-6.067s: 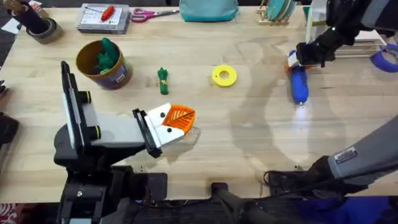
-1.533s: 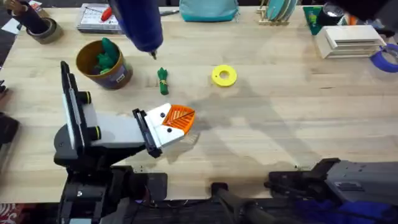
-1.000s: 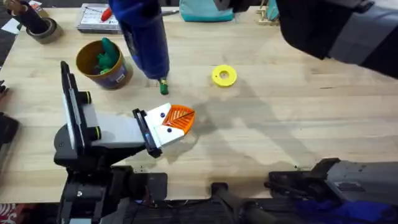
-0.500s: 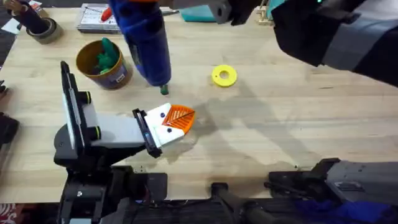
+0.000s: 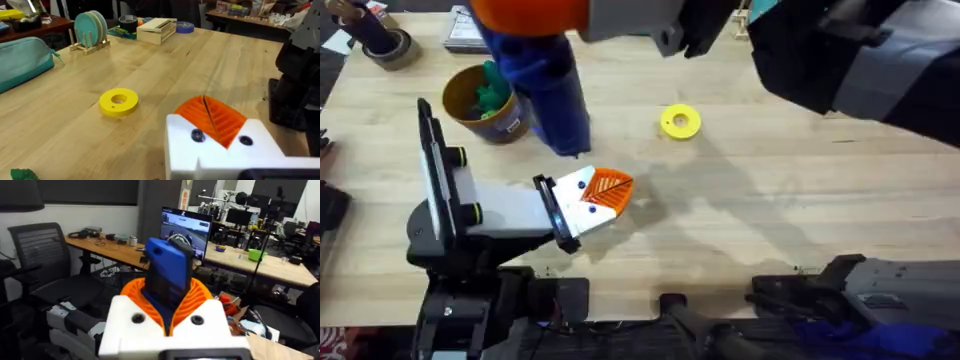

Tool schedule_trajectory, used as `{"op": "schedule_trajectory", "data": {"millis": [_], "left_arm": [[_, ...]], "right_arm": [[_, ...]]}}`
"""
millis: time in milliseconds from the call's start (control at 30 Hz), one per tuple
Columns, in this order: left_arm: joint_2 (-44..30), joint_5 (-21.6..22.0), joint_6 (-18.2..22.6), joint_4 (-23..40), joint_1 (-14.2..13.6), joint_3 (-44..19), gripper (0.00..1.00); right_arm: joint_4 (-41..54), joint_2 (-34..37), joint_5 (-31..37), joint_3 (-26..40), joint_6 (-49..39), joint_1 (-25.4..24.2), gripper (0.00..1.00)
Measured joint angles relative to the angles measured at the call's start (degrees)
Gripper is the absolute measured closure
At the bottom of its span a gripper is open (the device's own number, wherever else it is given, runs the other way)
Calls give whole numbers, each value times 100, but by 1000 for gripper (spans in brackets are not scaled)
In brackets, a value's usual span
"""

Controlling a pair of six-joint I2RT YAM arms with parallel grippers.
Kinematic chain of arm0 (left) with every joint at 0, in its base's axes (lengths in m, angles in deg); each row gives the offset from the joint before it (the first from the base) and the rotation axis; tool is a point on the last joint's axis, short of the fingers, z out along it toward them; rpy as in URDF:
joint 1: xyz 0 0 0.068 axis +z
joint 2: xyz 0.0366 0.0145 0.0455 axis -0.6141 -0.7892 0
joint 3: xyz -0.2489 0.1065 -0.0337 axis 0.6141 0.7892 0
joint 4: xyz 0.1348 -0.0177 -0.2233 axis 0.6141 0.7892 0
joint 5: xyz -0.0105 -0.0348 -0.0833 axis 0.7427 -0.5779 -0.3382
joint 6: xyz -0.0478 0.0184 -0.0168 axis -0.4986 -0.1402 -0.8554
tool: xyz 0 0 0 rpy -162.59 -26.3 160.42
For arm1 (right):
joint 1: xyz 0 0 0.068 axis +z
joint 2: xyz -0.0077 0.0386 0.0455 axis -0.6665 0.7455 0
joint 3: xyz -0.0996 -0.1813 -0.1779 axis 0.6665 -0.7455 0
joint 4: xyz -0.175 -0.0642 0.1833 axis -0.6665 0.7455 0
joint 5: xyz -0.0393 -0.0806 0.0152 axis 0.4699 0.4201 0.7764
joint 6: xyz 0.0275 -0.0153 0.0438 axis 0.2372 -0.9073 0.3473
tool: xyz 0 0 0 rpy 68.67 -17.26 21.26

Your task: Pick up the gripper from the table and insert it into the empty holder that is missing its gripper. Then pick up a screw, insert it into the mounting hole, and use the screwdriver to tighten it. Finally, clean up the table by picking up the vegetable and placing it into the bucket.

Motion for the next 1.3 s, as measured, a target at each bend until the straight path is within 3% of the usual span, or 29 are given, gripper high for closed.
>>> {"op": "schedule_trajectory", "data": {"millis": [733,1300], "left_arm": [[-1,0,0,0,0,0,994],[1,0,0,0,0,0,994]], "right_arm": [[0,142,-172,-5,-250,246,977],[-157,266,-170,-460,-524,264,977]]}}
